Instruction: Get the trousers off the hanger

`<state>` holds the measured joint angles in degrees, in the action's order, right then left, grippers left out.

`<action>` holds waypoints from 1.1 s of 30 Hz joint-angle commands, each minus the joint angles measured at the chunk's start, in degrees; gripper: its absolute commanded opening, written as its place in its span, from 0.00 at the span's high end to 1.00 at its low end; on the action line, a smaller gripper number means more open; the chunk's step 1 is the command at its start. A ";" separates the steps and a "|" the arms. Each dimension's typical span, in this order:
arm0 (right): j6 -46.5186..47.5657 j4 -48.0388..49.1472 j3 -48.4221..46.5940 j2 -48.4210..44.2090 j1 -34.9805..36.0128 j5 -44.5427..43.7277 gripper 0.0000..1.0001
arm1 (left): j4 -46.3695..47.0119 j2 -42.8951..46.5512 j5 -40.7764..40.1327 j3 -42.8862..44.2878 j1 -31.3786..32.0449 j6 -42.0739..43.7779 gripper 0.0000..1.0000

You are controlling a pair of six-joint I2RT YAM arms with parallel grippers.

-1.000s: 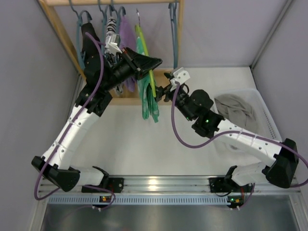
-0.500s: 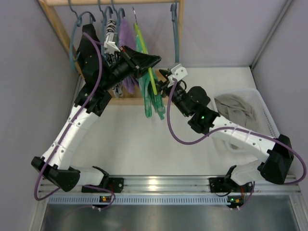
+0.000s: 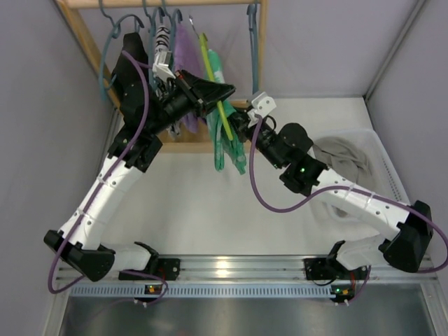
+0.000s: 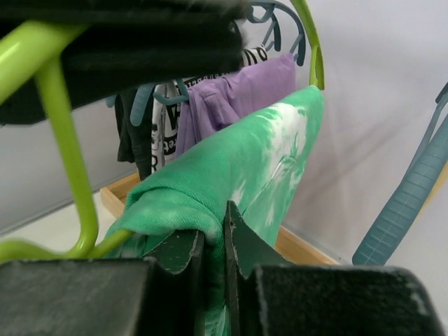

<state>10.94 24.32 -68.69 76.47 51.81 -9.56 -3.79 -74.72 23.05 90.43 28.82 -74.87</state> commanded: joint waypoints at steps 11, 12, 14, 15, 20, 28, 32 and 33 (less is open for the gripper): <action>-0.66 -5.77 -16.83 -7.29 -5.76 3.67 1.00 | 8.36 9.42 2.52 -14.75 -0.08 8.78 1.00; -0.66 -6.03 -17.44 -7.64 -5.67 3.85 1.00 | 8.28 9.50 2.70 -15.28 -0.08 8.78 1.00; -0.57 -6.65 -19.29 -7.82 -5.67 3.94 1.00 | 8.36 9.68 2.88 -16.86 -0.08 8.95 1.00; -0.57 -6.74 -19.90 -8.08 -5.67 3.94 1.00 | 8.36 9.77 2.97 -17.30 0.01 9.13 1.00; 0.92 -6.30 -23.86 -8.26 -5.76 3.32 1.00 | 8.36 10.03 2.97 -19.24 0.01 10.09 1.00; 2.86 -5.16 -26.67 -9.05 -5.76 2.79 1.00 | 8.28 10.73 3.06 -23.54 0.01 11.59 1.00; 3.47 -4.81 -27.55 -9.40 -5.93 2.18 1.00 | 8.36 11.17 3.58 -25.74 0.01 11.50 1.00; 3.65 -4.63 -27.73 -9.49 -6.02 2.01 1.00 | 8.36 11.26 3.58 -26.09 0.01 11.59 1.00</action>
<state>13.54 4.93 -89.49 71.64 46.59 -6.85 2.98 -64.60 26.61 66.00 28.99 -66.17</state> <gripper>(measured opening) 0.070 0.162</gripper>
